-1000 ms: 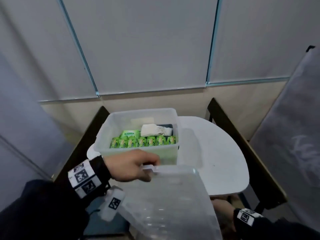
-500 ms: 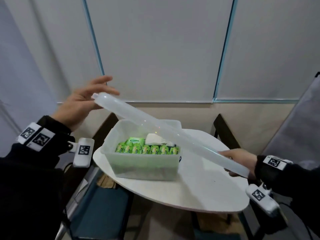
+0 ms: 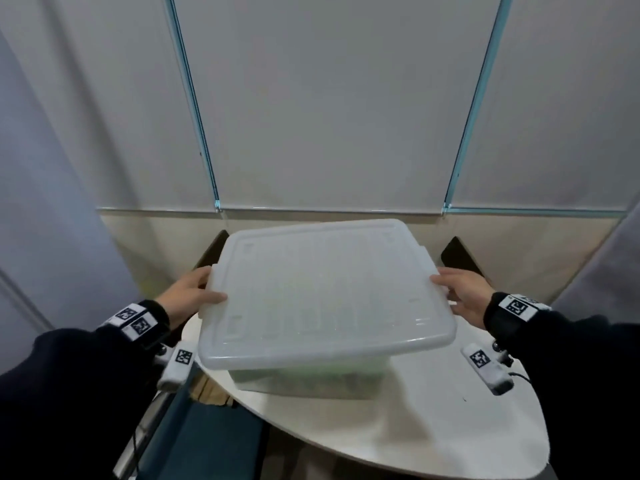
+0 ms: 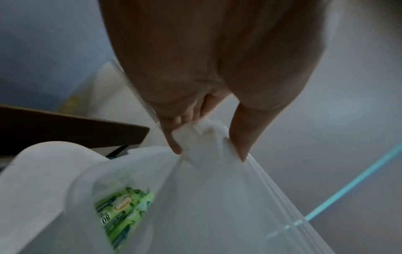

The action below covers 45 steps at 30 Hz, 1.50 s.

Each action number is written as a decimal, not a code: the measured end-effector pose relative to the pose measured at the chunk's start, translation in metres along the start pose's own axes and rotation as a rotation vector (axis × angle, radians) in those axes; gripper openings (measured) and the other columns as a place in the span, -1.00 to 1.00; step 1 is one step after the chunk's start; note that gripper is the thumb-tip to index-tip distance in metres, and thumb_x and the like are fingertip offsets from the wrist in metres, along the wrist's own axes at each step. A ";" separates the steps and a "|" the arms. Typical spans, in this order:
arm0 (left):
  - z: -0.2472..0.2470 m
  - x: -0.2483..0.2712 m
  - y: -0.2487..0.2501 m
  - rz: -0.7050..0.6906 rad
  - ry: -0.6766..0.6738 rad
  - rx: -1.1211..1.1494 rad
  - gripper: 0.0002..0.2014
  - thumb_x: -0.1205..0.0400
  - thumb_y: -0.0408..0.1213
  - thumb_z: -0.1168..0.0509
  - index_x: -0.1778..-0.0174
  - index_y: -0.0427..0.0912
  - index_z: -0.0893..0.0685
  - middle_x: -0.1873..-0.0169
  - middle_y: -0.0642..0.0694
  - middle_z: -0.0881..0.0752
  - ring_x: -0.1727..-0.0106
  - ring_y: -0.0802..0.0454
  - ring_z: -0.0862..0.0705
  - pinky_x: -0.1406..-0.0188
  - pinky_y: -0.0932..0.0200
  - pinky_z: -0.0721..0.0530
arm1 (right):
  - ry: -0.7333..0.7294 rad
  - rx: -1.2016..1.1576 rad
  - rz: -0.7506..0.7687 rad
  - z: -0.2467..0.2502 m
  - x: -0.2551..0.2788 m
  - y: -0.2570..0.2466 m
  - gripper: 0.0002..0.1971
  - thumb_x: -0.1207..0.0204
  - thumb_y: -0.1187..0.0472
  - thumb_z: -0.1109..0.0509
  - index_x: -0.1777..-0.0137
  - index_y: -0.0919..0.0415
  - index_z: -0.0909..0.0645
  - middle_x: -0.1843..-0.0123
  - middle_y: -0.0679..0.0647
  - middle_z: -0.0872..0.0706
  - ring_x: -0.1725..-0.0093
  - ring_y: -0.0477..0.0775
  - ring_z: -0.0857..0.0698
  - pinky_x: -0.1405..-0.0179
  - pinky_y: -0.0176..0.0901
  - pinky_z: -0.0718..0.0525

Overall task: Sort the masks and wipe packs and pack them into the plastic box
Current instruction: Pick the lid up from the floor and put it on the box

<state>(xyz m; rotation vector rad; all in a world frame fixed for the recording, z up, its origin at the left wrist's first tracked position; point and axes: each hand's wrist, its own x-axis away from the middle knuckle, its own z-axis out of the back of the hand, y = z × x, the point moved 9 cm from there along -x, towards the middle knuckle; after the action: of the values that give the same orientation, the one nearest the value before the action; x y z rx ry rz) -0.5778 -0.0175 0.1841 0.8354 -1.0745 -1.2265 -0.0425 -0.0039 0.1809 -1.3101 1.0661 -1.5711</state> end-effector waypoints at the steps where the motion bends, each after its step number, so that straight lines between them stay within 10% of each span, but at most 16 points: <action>1: 0.013 -0.018 -0.009 0.014 0.031 -0.025 -0.36 -0.44 -0.43 -0.59 -0.46 -0.10 -0.63 -0.26 -0.09 -0.78 -0.28 -0.18 -0.78 -0.39 -0.30 -0.66 | -0.002 0.068 -0.027 -0.008 -0.010 0.009 -0.73 -0.69 0.30 -0.41 -0.34 0.15 -0.75 -0.04 0.10 -0.87 0.05 0.15 -0.77 0.08 -0.01 -0.72; 6: 0.027 -0.092 -0.045 0.057 -0.011 -0.131 -0.39 -0.57 -0.47 -0.53 -0.54 -0.07 -0.57 -0.28 -0.04 -0.76 -0.32 -0.12 -0.73 -0.48 -0.28 -0.60 | 0.017 0.286 -0.190 -0.039 -0.046 0.060 -0.73 -0.58 0.27 -0.54 -0.26 0.18 -0.79 0.07 0.10 -0.89 0.21 0.12 -0.71 0.38 -0.16 -0.60; 10: 0.018 -0.111 -0.063 0.099 -0.075 -0.166 -0.56 -0.61 -0.41 -0.50 -0.32 0.12 -0.64 -0.19 0.04 -0.78 -0.25 -0.01 -0.73 -0.52 -0.28 -0.56 | 0.083 0.248 -0.248 -0.044 -0.063 0.085 -0.52 -0.50 0.12 -0.64 -0.43 0.04 -0.71 -0.17 0.06 -0.86 -0.15 0.16 -0.77 0.01 0.02 -0.71; 15: 0.017 -0.110 -0.079 0.210 0.016 0.059 -0.54 -0.69 -0.36 -0.43 -0.36 0.13 -0.39 -0.04 0.08 -0.67 -0.04 0.00 -0.70 0.09 -0.08 -0.73 | -0.005 0.135 -0.285 -0.057 -0.068 0.096 -0.51 -0.58 0.05 -0.59 -0.50 -0.15 -0.64 -0.24 0.01 -0.86 -0.29 0.24 -0.78 -0.32 0.38 -0.72; 20: 0.020 -0.117 -0.113 0.357 -0.069 0.058 -0.64 -0.68 -0.14 -0.43 -0.39 -0.09 -0.69 -0.14 -0.15 -0.85 -0.19 -0.18 -0.82 -0.23 -0.34 -0.75 | -0.137 0.037 -0.371 -0.069 -0.064 0.107 -0.63 -0.65 -0.03 -0.50 -0.42 -0.38 -0.65 -0.37 0.03 -0.77 -0.32 0.36 -0.77 -0.15 0.54 -0.76; 24: 0.019 -0.123 -0.110 0.344 -0.030 0.059 -0.54 -0.63 -0.10 -0.49 -0.42 0.10 -0.51 -0.21 -0.07 -0.76 -0.24 -0.13 -0.73 0.01 -0.21 -0.74 | -0.193 0.048 -0.411 -0.063 -0.071 0.110 -0.64 -0.64 -0.03 -0.50 -0.41 -0.32 -0.68 -0.43 0.08 -0.72 -0.37 0.37 -0.74 -0.18 0.63 -0.71; 30: 0.011 -0.106 -0.142 0.519 -0.086 0.225 -0.35 -0.44 0.16 -0.58 -0.39 -0.06 -0.68 -0.19 -0.26 -0.82 -0.27 -0.30 -0.75 -0.32 -0.36 -0.67 | -0.218 0.010 -0.498 -0.064 -0.073 0.136 -0.38 -0.49 -0.20 -0.55 -0.45 0.14 -0.68 -0.29 0.31 -0.81 -0.24 0.40 -0.80 -0.27 0.37 -0.73; 33: 0.021 -0.115 -0.131 0.435 -0.054 0.112 -0.38 -0.45 0.12 -0.61 -0.38 -0.08 -0.69 -0.14 -0.14 -0.86 -0.21 -0.17 -0.80 -0.16 -0.27 -0.76 | -0.150 0.213 -0.327 -0.056 -0.087 0.115 -0.34 -0.30 -0.12 -0.70 -0.35 0.17 -0.72 -0.19 0.20 -0.87 -0.25 0.31 -0.79 -0.42 0.35 -0.65; 36: 0.024 -0.125 -0.108 0.316 -0.011 -0.108 -0.53 -0.58 -0.01 -0.53 -0.37 -0.05 -0.64 -0.12 -0.08 -0.84 -0.13 -0.12 -0.82 -0.19 -0.29 -0.78 | -0.124 0.375 -0.204 -0.068 -0.098 0.090 -0.68 -0.56 0.15 -0.57 -0.29 0.18 -0.72 -0.16 0.13 -0.88 -0.19 0.23 -0.82 -0.31 0.36 -0.74; 40: 0.021 -0.131 -0.097 0.255 -0.027 -0.293 -0.70 -0.66 -0.02 -0.45 -0.27 0.05 -0.62 -0.09 -0.01 -0.80 -0.08 -0.05 -0.80 -0.16 -0.21 -0.80 | -0.128 0.539 -0.190 -0.067 -0.107 0.098 -0.31 -0.36 -0.14 -0.59 -0.42 0.16 -0.52 -0.26 0.09 -0.81 -0.20 0.19 -0.82 -0.16 0.25 -0.82; 45: 0.027 -0.144 -0.082 0.139 0.019 -0.774 -0.69 -0.73 0.01 -0.31 -0.25 -0.12 -0.65 -0.13 -0.13 -0.77 -0.06 -0.07 -0.75 -0.13 -0.06 -0.76 | -0.070 0.992 -0.063 -0.074 -0.101 0.069 -0.56 -0.74 0.02 -0.36 -0.47 0.27 -0.42 -0.35 0.23 -0.69 -0.21 0.23 -0.67 -0.13 0.03 -0.62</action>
<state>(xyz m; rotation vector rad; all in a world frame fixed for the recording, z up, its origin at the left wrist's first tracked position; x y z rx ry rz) -0.6294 0.1111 0.0895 0.1702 -0.5446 -1.3633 -0.0979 0.0777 0.0768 -0.6884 0.1056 -1.7230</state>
